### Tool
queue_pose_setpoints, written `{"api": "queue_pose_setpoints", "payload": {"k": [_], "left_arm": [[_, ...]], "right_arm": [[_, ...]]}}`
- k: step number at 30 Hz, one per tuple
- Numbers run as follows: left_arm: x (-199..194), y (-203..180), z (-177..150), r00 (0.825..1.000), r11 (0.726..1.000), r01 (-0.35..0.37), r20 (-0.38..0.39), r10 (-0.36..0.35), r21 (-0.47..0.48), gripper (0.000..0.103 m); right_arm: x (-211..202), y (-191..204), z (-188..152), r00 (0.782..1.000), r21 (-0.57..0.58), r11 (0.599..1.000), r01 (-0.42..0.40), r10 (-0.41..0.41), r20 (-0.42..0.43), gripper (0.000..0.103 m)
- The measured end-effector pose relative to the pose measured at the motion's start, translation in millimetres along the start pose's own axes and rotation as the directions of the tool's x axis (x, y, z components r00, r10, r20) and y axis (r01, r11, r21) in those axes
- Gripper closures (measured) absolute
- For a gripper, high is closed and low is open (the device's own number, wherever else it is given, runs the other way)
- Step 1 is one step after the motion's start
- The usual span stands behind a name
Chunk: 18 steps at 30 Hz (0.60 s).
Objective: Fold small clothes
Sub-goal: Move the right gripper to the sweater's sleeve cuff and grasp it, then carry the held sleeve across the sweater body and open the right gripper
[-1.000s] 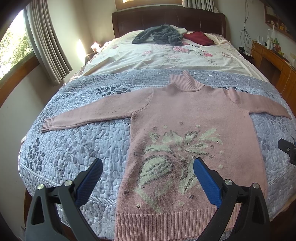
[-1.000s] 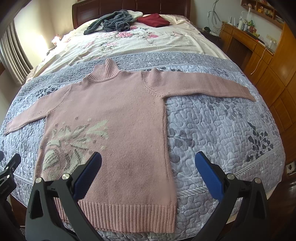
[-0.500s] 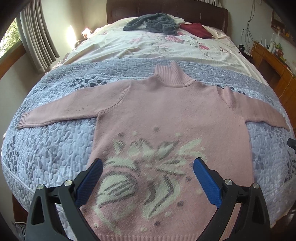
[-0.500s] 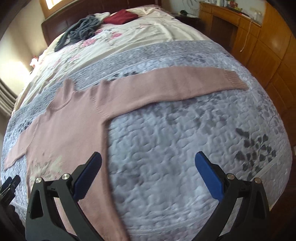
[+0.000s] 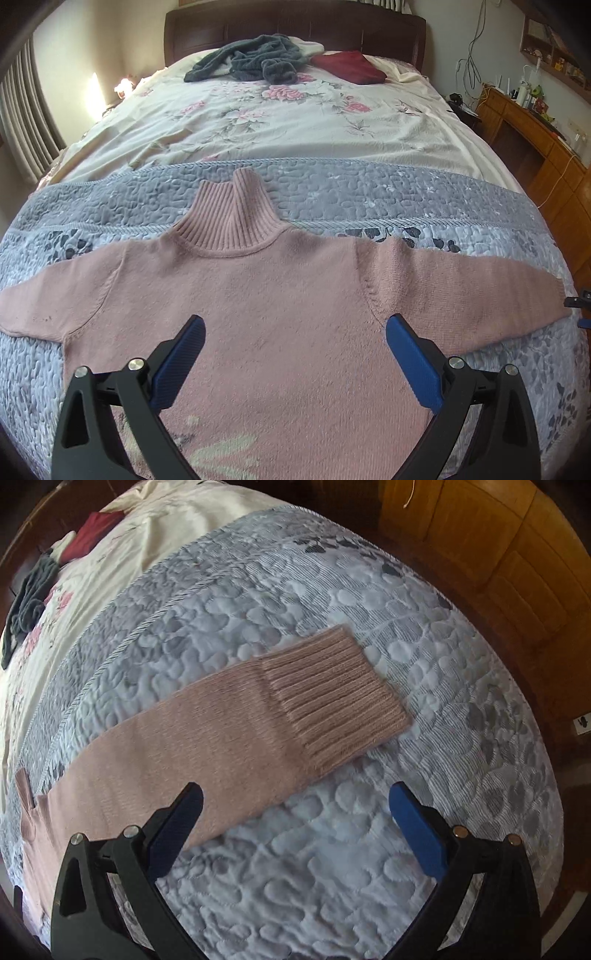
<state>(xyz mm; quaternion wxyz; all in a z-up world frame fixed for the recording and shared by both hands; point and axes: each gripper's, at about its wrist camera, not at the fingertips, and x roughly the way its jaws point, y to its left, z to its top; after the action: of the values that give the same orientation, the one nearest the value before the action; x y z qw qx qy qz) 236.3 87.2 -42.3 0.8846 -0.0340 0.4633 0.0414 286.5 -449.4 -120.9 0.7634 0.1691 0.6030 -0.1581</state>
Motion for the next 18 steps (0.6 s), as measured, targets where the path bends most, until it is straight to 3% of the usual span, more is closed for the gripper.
{"api": "queue_pose_setpoints", "payload": {"k": [3,8,11,14,18], "left_arm": [[16.1,-8.1,3.4,1.000,1.000,-0.015,-0.018,0.015,0.013,0.004],[32.7,-10.9,0.4,0.999,0.999,-0.030,-0.037,0.030,0.021,0.004],[39.8,-9.2,-1.9,0.998,0.999,-0.039,-0.049,0.040,0.022,0.004],[43.9,-6.3,-3.3,0.997,0.999,-0.045,-0.059,0.046,0.017,0.004],[46.4,0.7,-5.7,0.996,0.999,-0.049,-0.072,0.050,0.014,0.004]], "right_arm": [[20.6,-10.0,9.5,0.999,0.001,1.000,0.027,-0.027,-0.027,0.004],[33.0,-18.0,15.0,0.999,0.041,0.999,-0.026,0.027,-0.027,0.003],[34.5,-13.5,13.7,1.000,0.029,0.999,-0.020,0.020,-0.009,0.008],[38.6,-4.4,16.0,0.999,-0.001,1.000,-0.028,0.028,0.020,0.026],[27.4,14.1,12.6,0.996,-0.039,0.996,-0.079,0.081,0.037,0.072]]}}
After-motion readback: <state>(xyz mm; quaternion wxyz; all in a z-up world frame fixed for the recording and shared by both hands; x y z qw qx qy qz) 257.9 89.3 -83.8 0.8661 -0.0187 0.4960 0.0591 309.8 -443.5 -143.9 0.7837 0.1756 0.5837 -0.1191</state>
